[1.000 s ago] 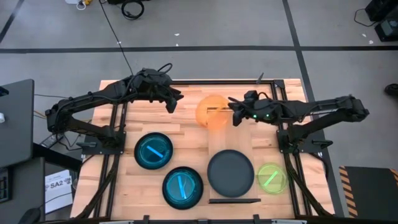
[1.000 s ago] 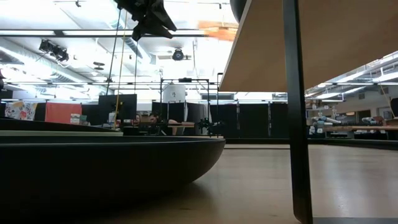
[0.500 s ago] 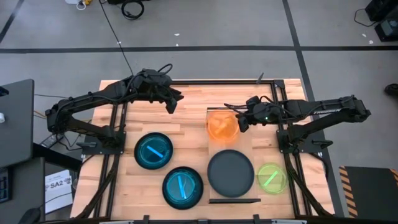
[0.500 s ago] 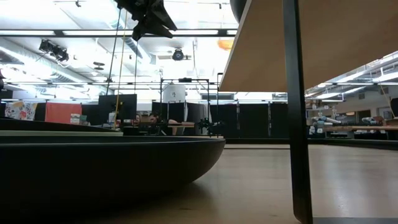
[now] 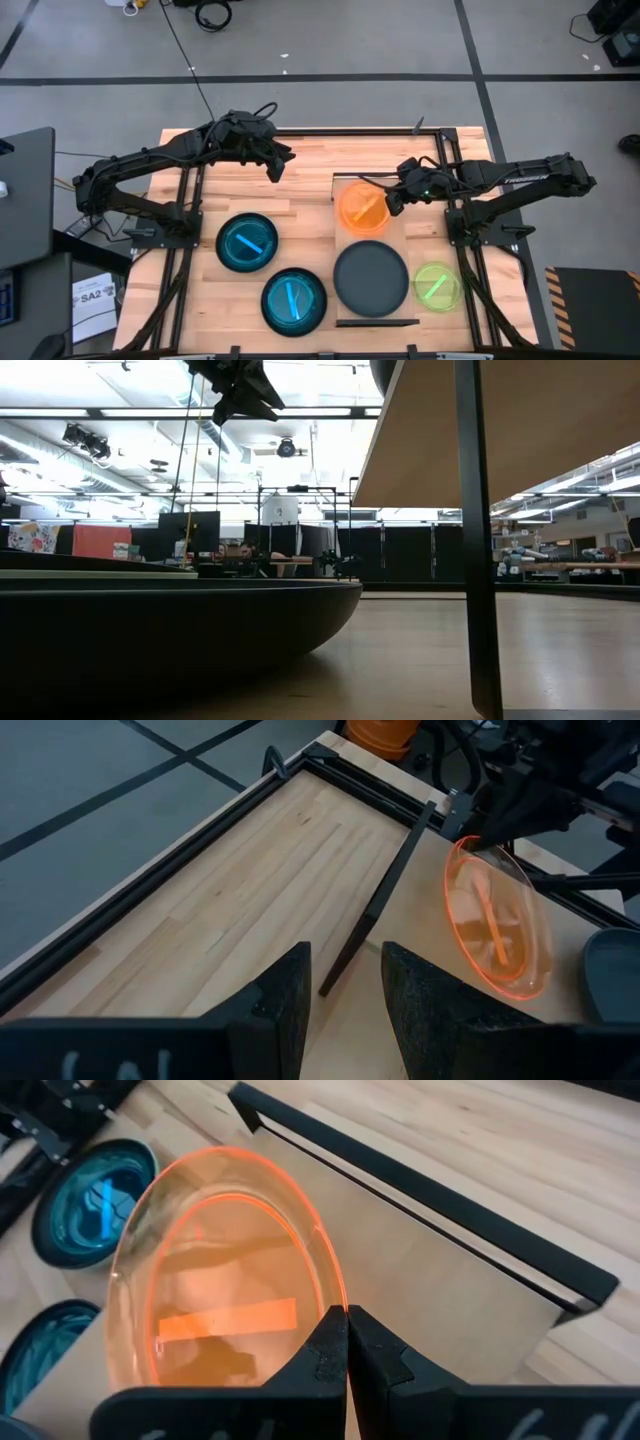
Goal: Place and stack plates onto a shelf
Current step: Put the orange plate on the shelf
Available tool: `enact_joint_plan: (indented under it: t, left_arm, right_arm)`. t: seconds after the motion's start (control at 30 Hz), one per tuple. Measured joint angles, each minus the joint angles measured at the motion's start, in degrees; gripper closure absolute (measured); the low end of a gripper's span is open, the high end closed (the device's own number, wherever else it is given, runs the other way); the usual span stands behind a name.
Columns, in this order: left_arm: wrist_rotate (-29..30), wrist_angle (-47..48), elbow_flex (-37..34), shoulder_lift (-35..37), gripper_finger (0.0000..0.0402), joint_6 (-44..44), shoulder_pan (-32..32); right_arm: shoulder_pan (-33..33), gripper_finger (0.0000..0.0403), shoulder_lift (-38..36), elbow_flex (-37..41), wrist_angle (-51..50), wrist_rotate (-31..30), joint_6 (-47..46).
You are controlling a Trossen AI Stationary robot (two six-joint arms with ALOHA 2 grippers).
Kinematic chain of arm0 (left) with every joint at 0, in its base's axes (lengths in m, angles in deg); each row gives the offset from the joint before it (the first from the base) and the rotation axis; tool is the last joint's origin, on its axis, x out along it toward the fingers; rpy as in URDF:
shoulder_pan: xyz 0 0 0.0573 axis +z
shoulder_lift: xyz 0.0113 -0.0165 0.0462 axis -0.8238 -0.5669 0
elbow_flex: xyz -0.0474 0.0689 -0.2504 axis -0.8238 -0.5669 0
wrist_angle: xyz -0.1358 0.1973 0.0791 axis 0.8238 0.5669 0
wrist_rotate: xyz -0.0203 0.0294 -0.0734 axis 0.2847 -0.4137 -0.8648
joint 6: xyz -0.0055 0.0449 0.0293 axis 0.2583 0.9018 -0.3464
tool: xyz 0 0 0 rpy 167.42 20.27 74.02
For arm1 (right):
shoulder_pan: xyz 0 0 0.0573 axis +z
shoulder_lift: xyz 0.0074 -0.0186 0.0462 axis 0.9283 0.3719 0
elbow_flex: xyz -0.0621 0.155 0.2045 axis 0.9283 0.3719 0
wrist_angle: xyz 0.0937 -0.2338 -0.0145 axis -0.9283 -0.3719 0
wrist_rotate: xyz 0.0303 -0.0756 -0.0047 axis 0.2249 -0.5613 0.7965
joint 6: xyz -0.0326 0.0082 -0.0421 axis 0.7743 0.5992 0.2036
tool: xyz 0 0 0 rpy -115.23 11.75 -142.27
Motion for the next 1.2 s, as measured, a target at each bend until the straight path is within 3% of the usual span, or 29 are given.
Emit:
enact_joint_plan:
  t: [1.2]
  left_arm:
    - [0.0, -0.02, 0.0, 0.0, 0.0271, 0.0, 0.0]
  right_arm:
    - [-3.1, 0.0383, 0.02, 0.0, -1.36, -1.34, 0.44]
